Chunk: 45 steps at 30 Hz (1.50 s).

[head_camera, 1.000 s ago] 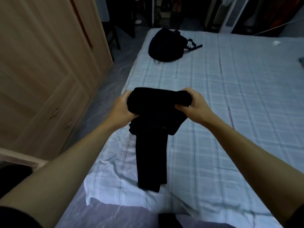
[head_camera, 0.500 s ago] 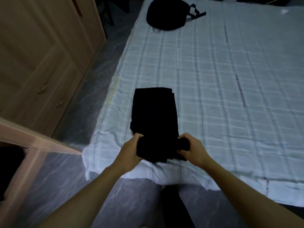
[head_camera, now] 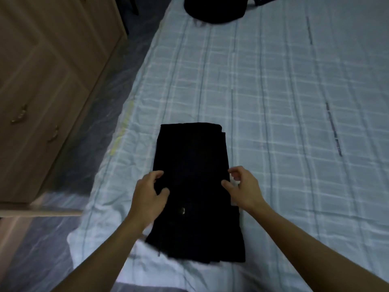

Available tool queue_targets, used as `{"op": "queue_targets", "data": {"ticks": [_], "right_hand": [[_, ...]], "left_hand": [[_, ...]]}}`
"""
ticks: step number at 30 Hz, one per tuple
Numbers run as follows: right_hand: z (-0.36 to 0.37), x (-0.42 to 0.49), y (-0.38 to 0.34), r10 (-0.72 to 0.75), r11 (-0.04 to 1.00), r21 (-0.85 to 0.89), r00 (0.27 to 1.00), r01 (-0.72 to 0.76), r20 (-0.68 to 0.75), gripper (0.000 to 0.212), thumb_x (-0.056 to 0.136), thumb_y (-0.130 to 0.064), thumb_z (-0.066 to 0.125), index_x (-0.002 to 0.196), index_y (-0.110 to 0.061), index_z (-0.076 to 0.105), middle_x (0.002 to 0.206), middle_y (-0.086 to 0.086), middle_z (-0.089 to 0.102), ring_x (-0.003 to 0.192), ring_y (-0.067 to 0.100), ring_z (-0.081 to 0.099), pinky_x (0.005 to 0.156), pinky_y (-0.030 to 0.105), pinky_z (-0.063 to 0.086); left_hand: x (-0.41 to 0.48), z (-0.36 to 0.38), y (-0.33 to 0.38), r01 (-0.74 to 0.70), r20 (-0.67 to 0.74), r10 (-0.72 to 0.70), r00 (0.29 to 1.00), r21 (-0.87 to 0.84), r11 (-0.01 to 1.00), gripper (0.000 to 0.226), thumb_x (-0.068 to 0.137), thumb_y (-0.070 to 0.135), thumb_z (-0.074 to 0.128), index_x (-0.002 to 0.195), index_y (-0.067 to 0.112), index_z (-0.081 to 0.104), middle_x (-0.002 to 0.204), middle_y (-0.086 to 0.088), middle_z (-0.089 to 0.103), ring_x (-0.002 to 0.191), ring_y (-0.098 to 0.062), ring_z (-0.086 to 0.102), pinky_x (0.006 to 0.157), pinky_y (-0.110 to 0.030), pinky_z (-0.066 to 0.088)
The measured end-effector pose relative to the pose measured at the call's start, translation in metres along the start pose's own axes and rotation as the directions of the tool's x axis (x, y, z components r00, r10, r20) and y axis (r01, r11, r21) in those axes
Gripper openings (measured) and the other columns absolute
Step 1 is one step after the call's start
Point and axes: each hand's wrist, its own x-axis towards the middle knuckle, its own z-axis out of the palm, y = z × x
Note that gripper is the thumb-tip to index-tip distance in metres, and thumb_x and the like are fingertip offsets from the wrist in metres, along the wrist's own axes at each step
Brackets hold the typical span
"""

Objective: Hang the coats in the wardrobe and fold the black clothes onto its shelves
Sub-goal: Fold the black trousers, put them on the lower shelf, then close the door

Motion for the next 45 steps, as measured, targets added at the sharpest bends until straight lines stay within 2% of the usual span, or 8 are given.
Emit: {"op": "queue_targets", "data": {"ticks": [8, 13, 22, 31, 36, 39, 42, 45], "right_hand": [[0.001, 0.115, -0.042, 0.116, 0.993, 0.002, 0.979, -0.118, 0.166, 0.078, 0.071, -0.039, 0.083, 0.133, -0.012, 0.043, 0.114, -0.004, 0.057, 0.107, 0.018, 0.059, 0.09, 0.031, 0.05], [0.014, 0.148, -0.044, 0.28, 0.919, 0.189, 0.91, -0.346, 0.305, 0.06, 0.061, -0.014, 0.09, 0.114, -0.006, 0.062, 0.109, 0.009, 0.069, 0.097, 0.025, 0.068, 0.087, 0.042, 0.058], [-0.028, 0.095, -0.062, 0.084, 0.838, 0.504, 0.962, -0.208, 0.258, 0.052, 0.071, 0.01, 0.076, 0.118, -0.009, 0.063, 0.108, 0.004, 0.072, 0.096, 0.018, 0.071, 0.081, 0.033, 0.059], [-0.044, -0.059, -0.011, -0.425, 0.886, 0.231, 0.904, 0.403, 0.053, 0.029, 0.073, 0.008, 0.074, 0.088, -0.015, 0.065, 0.083, -0.003, 0.068, 0.078, 0.0, 0.066, 0.071, 0.021, 0.05], [-0.029, -0.119, 0.031, -0.425, 0.813, -0.153, 0.752, 0.562, 0.505, 0.056, 0.07, -0.005, 0.047, 0.123, -0.012, 0.062, 0.136, 0.001, 0.052, 0.128, 0.012, 0.044, 0.112, 0.033, 0.034], [-0.019, -0.122, 0.037, -0.4, 0.867, -0.114, 0.813, 0.485, 0.424, 0.051, 0.077, 0.008, 0.051, 0.123, -0.01, 0.063, 0.131, 0.005, 0.057, 0.125, 0.013, 0.047, 0.111, 0.035, 0.037], [-0.008, -0.107, 0.026, -0.424, 0.881, -0.158, 0.892, 0.447, 0.159, 0.031, 0.084, -0.014, 0.068, 0.114, -0.019, 0.064, 0.114, -0.001, 0.061, 0.108, 0.017, 0.056, 0.097, 0.034, 0.045], [0.0, -0.081, 0.01, -0.379, 0.859, -0.296, 0.908, 0.418, 0.181, 0.074, 0.071, -0.041, 0.08, 0.136, -0.025, 0.047, 0.137, 0.001, 0.045, 0.127, 0.02, 0.041, 0.108, 0.034, 0.032]], "left_hand": [[0.127, 0.014, 0.046, 0.259, 0.041, -0.26, 0.965, 0.014, 0.966, 0.093, 0.064, 0.04, 0.087, 0.137, 0.015, 0.033, 0.129, -0.005, 0.05, 0.115, -0.025, 0.054, 0.1, -0.043, 0.048], [0.149, 0.021, 0.061, 0.425, 0.134, -0.403, 0.905, -0.317, 0.848, 0.04, 0.069, 0.004, 0.084, 0.104, 0.009, 0.065, 0.102, -0.01, 0.07, 0.089, -0.024, 0.069, 0.078, -0.036, 0.059], [0.087, -0.02, 0.091, 0.232, 0.144, -0.182, 0.973, -0.576, 0.783, 0.041, 0.074, -0.003, 0.078, 0.109, 0.014, 0.067, 0.103, -0.004, 0.074, 0.093, -0.017, 0.072, 0.08, -0.033, 0.059], [-0.064, -0.032, 0.045, -0.217, 0.039, 0.236, 0.971, -0.268, 0.939, 0.035, 0.073, -0.003, 0.08, 0.091, 0.024, 0.067, 0.08, 0.02, 0.071, 0.08, 0.006, 0.067, 0.073, -0.009, 0.049], [-0.109, -0.023, -0.022, -0.579, 0.377, 0.475, 0.795, 0.242, 0.779, 0.051, 0.066, -0.007, 0.051, 0.107, 0.014, 0.071, 0.118, -0.006, 0.066, 0.111, -0.024, 0.06, 0.096, -0.04, 0.049], [-0.111, -0.018, -0.029, -0.47, 0.361, 0.371, 0.855, 0.24, 0.85, 0.046, 0.079, 0.002, 0.049, 0.12, 0.014, 0.067, 0.126, -0.006, 0.062, 0.118, -0.025, 0.054, 0.102, -0.048, 0.045], [-0.098, -0.011, -0.012, -0.365, 0.133, 0.341, 0.931, 0.257, 0.895, 0.039, 0.083, 0.021, 0.071, 0.121, 0.022, 0.062, 0.123, 0.003, 0.059, 0.115, -0.018, 0.05, 0.101, -0.042, 0.043], [-0.075, -0.007, 0.004, -0.264, 0.115, 0.238, 0.964, 0.409, 0.873, 0.086, 0.069, 0.046, 0.08, 0.142, 0.029, 0.038, 0.149, 0.0, 0.034, 0.137, -0.024, 0.028, 0.11, -0.043, 0.034]]}}
